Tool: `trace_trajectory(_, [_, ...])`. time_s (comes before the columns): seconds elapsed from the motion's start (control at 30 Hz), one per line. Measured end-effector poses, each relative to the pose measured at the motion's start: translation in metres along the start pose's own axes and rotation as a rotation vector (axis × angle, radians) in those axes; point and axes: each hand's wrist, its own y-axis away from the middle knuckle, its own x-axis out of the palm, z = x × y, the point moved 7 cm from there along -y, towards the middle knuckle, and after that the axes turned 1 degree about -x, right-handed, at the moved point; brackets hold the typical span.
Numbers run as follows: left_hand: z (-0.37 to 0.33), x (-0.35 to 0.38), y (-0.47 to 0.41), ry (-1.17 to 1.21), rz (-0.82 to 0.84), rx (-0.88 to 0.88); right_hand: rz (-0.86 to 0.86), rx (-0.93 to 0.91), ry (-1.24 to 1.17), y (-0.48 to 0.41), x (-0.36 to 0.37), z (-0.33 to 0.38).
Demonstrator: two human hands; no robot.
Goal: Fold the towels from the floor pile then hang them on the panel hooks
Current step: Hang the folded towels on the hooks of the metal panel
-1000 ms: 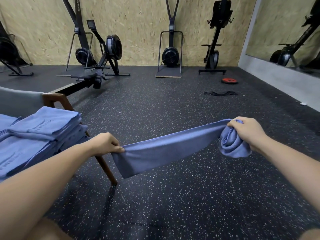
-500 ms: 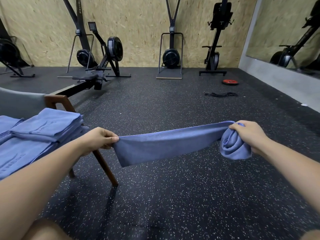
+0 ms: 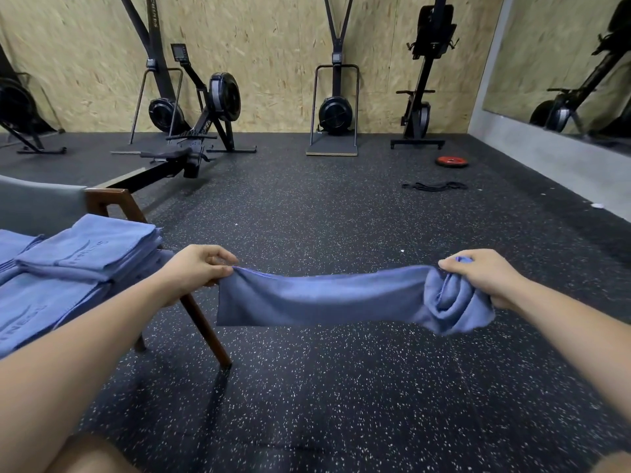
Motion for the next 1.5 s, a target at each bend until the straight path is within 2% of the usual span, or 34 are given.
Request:
trace_trajectory(0.17, [-0.014,0.018,0.002,-0.162,0.042,0.015,-0.036,-0.033,0.205,0.006,0.011,-0.008])
trace_trajectory(0.3, [-0.035,0.035,0.011,-0.309,0.052,0.041,0.076,-0.035,0.193,0.022,0.036,0.006])
trace_trajectory(0.5, [-0.055,0.051,0.021,-0.27,0.103,0.061,0.354,0.06,0.131,0.046,0.075,0.021])
trace_trajectory(0.67, [-0.07,0.065,0.027,-0.209,0.115,0.081,0.336,-0.02,0.211,0.06,0.085,0.042])
trace_trajectory(0.77, [-0.081,0.078,0.031,-0.134,0.102,0.074,0.321,-0.006,0.143,0.067,0.092,0.049])
trace_trajectory(0.93, [-0.113,0.109,0.046,0.008,0.172,0.082,0.34,0.015,-0.117,0.082,0.109,0.07])
trace_trajectory(1.17, [-0.142,0.136,0.06,0.095,0.215,0.116,0.402,0.02,-0.228,0.112,0.132,0.094])
trace_trajectory(1.5, [-0.177,0.135,0.084,-0.098,0.136,0.29,0.485,0.004,-0.321,0.129,0.144,0.108])
